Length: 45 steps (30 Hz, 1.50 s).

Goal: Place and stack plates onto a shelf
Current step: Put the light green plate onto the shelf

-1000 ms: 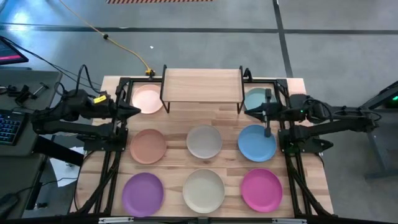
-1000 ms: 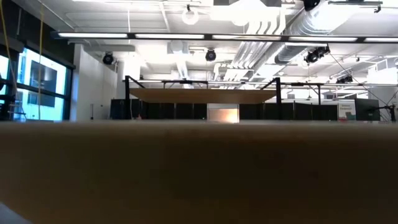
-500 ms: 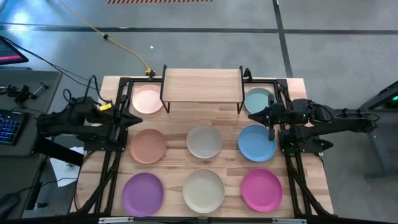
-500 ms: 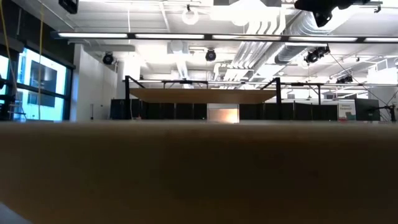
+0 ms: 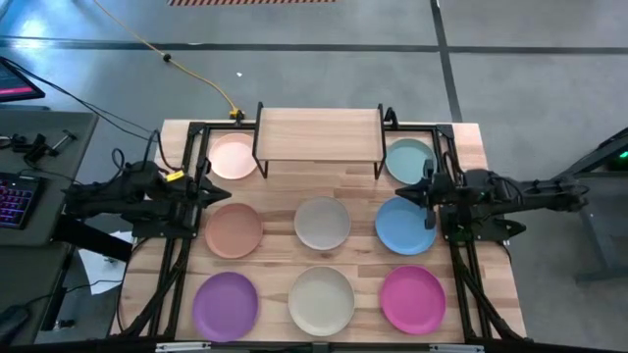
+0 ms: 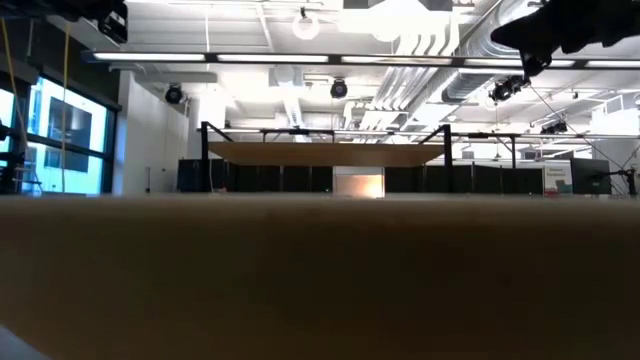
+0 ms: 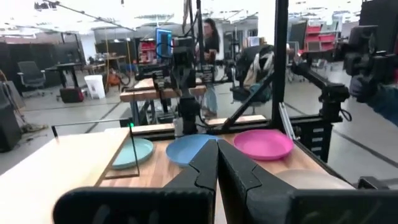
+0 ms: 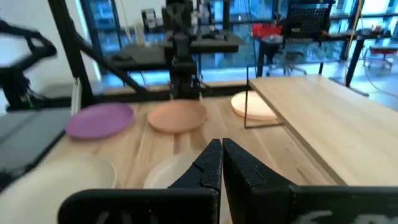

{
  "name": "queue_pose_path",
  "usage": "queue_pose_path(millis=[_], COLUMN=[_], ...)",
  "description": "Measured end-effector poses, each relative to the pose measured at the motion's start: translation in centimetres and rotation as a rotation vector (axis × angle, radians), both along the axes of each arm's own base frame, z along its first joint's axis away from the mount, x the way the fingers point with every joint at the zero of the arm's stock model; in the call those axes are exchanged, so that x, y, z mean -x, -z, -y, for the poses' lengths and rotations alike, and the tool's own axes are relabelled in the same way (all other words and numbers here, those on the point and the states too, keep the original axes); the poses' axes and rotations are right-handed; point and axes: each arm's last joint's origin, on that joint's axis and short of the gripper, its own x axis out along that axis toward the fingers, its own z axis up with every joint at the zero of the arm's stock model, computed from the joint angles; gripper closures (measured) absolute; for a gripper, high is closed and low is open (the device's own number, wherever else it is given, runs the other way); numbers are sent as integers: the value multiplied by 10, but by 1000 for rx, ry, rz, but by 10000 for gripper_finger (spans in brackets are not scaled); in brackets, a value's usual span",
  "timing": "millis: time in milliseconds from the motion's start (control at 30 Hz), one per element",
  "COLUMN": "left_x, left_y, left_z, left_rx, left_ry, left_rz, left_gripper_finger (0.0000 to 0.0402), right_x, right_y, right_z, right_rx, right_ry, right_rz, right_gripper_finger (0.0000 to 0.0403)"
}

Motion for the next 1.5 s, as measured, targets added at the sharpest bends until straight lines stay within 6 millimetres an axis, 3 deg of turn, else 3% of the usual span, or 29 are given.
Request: queue_pose_path(millis=[533,900,1067,1167,1300,1500], left_x=[1,-1,-1,0,0,0], left_y=[-7,4,4,4,5,5], left_z=[0,0,0,0,0,0], left_rx=[3,67,64,83,131,116], left_ry=[0,2,2,3,5,4], left_rz=[91,-32,-30,-33,-38,-37], left_gripper_finger=[401,401,401,401,401,401], right_x=[-2,-2,-2,-2,-2,-2], right_y=[8,7,4,4,8,8], right_z=[0,0,0,1,1,1], right_rx=[90,59,170,149,171,201], right_ry=[-13,-11,-2,27,25,23], right_rz=[18,31,54,51,14,5], right_gripper_finger=[402,402,402,401,381,310])
